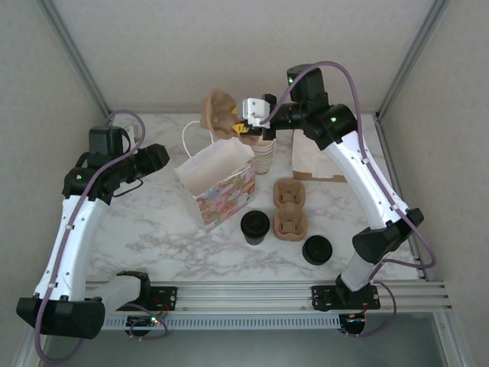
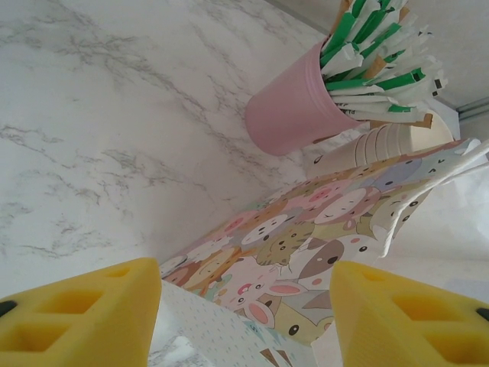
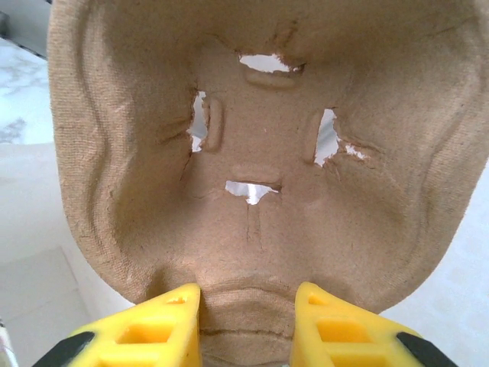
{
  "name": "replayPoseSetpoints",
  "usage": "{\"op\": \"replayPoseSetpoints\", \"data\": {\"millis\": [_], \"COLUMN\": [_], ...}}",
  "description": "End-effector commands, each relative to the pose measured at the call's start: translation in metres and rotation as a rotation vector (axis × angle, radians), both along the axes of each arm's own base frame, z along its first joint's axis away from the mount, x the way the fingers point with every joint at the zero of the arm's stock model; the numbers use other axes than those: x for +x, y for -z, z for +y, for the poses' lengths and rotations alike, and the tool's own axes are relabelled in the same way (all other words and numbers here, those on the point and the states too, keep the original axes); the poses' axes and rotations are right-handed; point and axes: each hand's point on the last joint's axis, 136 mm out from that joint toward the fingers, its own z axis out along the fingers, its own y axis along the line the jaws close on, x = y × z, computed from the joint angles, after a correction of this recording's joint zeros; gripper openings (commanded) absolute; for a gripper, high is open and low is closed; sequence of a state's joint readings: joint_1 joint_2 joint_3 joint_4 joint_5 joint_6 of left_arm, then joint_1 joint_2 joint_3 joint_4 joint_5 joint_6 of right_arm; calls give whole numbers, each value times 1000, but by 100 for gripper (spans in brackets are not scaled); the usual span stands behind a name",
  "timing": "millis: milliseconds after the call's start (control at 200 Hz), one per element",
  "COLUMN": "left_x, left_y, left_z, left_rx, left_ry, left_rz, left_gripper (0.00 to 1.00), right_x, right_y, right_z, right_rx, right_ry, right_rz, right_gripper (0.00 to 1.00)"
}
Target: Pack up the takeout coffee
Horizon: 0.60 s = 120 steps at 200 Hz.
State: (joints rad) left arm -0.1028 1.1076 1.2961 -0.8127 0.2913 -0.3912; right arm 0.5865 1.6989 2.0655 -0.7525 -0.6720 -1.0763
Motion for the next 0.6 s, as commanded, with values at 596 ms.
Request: {"op": "replayPoseSetpoints", "data": {"millis": [596], "left_x": [-2], "left_y": [5], "left_z": [0], "left_rx": [19], "left_ry": [18], "left_rz": [24], "left_gripper": [60], "right_x": [-34], "right_y": [55], "right_z": [32], "right_rx": [-173], "right_ry": [-268], "right_rz": [26], "right_gripper": [24]}}
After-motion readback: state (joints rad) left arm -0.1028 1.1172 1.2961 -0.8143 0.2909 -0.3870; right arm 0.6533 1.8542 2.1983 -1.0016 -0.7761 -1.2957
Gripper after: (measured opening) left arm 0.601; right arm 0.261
